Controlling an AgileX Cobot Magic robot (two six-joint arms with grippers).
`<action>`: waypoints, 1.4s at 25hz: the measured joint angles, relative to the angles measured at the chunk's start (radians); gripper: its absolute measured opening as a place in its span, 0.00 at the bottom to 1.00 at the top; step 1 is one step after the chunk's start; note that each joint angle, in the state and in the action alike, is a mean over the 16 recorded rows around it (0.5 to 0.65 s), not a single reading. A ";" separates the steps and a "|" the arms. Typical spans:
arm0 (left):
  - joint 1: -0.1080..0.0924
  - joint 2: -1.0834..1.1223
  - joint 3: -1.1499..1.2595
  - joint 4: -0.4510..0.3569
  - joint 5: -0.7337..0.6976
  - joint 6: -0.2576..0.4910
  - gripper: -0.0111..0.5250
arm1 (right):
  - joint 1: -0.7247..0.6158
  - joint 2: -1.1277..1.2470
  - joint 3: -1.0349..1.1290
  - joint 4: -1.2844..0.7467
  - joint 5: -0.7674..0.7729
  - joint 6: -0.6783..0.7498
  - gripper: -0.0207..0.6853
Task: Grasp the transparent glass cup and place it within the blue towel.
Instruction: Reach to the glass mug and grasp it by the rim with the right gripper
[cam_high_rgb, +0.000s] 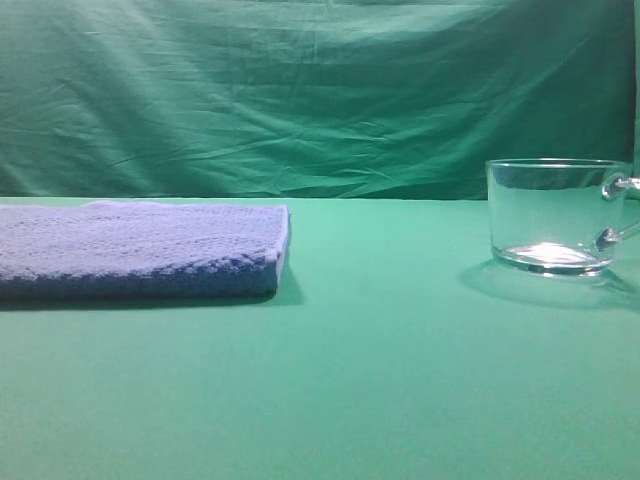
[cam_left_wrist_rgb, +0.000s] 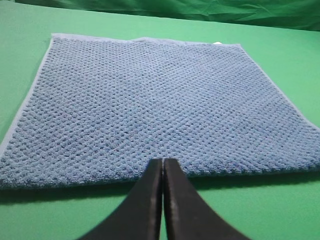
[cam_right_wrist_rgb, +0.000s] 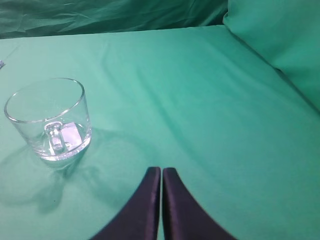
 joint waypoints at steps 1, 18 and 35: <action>0.000 0.000 0.000 0.000 0.000 0.000 0.02 | 0.002 0.003 -0.004 0.000 -0.019 -0.002 0.03; 0.000 0.000 0.000 0.000 0.000 0.000 0.02 | 0.095 0.483 -0.335 0.013 0.065 -0.052 0.03; 0.000 0.000 0.000 0.000 0.000 0.000 0.02 | 0.220 1.146 -0.746 0.095 0.447 -0.221 0.15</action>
